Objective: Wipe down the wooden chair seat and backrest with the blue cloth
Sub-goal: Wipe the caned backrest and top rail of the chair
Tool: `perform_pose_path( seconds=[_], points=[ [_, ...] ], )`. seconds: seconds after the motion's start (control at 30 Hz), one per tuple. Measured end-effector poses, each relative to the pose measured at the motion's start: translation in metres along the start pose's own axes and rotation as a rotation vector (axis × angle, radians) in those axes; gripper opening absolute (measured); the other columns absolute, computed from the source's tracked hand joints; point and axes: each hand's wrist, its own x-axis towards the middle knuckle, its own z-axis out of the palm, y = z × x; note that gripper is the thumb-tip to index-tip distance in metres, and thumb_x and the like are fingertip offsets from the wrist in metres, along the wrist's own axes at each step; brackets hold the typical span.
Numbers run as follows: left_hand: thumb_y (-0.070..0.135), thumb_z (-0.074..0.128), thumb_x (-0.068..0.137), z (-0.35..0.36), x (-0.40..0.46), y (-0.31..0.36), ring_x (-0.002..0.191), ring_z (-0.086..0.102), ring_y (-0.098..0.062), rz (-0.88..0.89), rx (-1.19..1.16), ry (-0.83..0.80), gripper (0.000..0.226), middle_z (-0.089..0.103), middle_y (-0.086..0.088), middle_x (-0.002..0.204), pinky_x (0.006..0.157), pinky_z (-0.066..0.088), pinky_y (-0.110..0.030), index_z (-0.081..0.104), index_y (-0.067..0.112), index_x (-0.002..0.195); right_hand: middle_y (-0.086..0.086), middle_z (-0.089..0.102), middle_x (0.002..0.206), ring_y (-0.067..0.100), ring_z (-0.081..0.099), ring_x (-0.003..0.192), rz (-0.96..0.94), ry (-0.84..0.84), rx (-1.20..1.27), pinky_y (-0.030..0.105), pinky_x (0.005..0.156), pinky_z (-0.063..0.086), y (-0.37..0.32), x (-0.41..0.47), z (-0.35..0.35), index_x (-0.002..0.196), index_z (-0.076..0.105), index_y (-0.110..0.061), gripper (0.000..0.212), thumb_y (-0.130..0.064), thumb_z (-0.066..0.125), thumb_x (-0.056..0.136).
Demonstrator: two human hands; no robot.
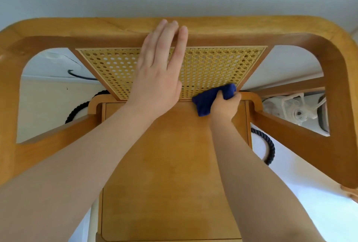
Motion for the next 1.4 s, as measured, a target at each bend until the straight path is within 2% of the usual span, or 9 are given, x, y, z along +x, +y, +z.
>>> perform_pose_path(
  seconds=[0.17,0.4,0.6,0.8,0.87,1.0,1.1,1.23,1.4],
  points=[
    [-0.001,0.054,0.075,-0.004,0.002,-0.001,0.136,0.022,-0.037,0.009,-0.003,-0.03,0.072,0.032,-0.025,0.144,0.113,0.012,-0.042,0.025,-0.003,0.142,0.012,0.046,0.138,0.029,0.048,0.124,0.369,-0.066,0.198,0.036,0.097,0.04,-0.02,0.001,0.007,0.14,0.032,-0.008,0.044,-0.01,0.044,0.097],
    [0.008,0.049,0.077,-0.012,-0.01,0.006,0.141,0.007,-0.032,-0.013,0.053,-0.134,0.078,0.012,-0.02,0.153,0.115,0.003,-0.041,0.013,0.003,0.146,-0.004,0.053,0.083,0.011,0.055,0.073,0.089,-0.136,0.668,0.024,0.066,0.046,-0.087,-0.03,-0.021,0.084,0.045,-0.025,0.023,-0.007,0.044,0.097],
    [-0.002,0.051,0.076,-0.003,-0.011,0.0,0.14,0.006,-0.03,0.0,0.031,-0.08,0.078,0.015,-0.019,0.152,0.115,0.0,-0.038,0.015,0.003,0.145,0.004,0.05,0.113,0.022,0.053,0.104,0.226,-0.014,0.431,0.031,0.081,0.041,-0.037,-0.012,0.006,0.132,0.033,-0.013,0.034,-0.008,0.036,0.099],
    [-0.012,0.045,0.072,0.0,-0.012,-0.006,0.14,0.007,-0.031,0.027,0.002,-0.057,0.079,0.01,-0.014,0.15,0.115,0.0,-0.037,0.017,0.004,0.145,0.007,0.024,0.155,0.026,0.026,0.141,0.728,-0.061,0.337,0.039,0.113,0.023,-0.013,0.014,0.022,0.148,0.018,-0.009,0.048,-0.022,0.027,0.103],
    [-0.012,0.045,0.072,-0.003,-0.012,-0.007,0.14,0.006,-0.029,0.026,0.008,-0.077,0.08,0.007,-0.011,0.15,0.115,-0.001,-0.037,0.016,0.005,0.145,0.005,0.028,0.153,0.025,0.033,0.137,0.725,-0.106,0.454,0.041,0.105,0.033,-0.023,0.011,0.019,0.149,0.019,-0.014,0.049,-0.021,0.031,0.102],
    [-0.009,0.049,0.074,-0.007,-0.009,-0.005,0.139,0.008,-0.029,0.022,0.004,-0.1,0.079,0.009,-0.012,0.15,0.115,0.0,-0.035,0.017,0.005,0.145,0.007,0.059,0.11,0.021,0.06,0.083,0.434,-0.167,0.756,0.032,0.061,0.051,-0.071,-0.025,0.005,0.137,0.036,-0.02,0.043,-0.006,0.042,0.097],
    [-0.007,0.053,0.074,-0.01,-0.011,-0.005,0.139,0.01,-0.03,0.029,0.013,-0.117,0.078,0.011,-0.012,0.15,0.115,0.005,-0.037,0.019,0.004,0.144,0.002,0.059,0.094,0.017,0.061,0.08,0.291,-0.234,0.971,0.03,0.064,0.055,-0.104,-0.052,-0.005,0.126,0.043,-0.022,0.037,0.0,0.038,0.097],
    [-0.007,0.046,0.076,-0.01,-0.007,-0.009,0.139,0.01,-0.03,0.066,0.016,-0.099,0.073,0.01,-0.011,0.149,0.115,0.004,-0.037,0.02,0.005,0.143,-0.008,0.053,0.098,0.01,0.056,0.084,0.219,-0.161,0.734,0.026,0.077,0.049,-0.088,-0.051,0.009,0.123,0.034,-0.027,0.03,-0.007,0.038,0.1],
    [-0.008,0.038,0.077,-0.004,-0.01,-0.013,0.138,0.01,-0.03,0.075,-0.001,-0.078,0.07,0.01,-0.012,0.148,0.115,0.001,-0.035,0.021,0.005,0.143,0.007,0.041,0.141,0.026,0.049,0.12,0.399,-0.044,0.432,0.034,0.085,0.038,-0.051,-0.039,0.026,0.144,0.022,-0.018,0.046,-0.009,0.035,0.1]
  ],
)
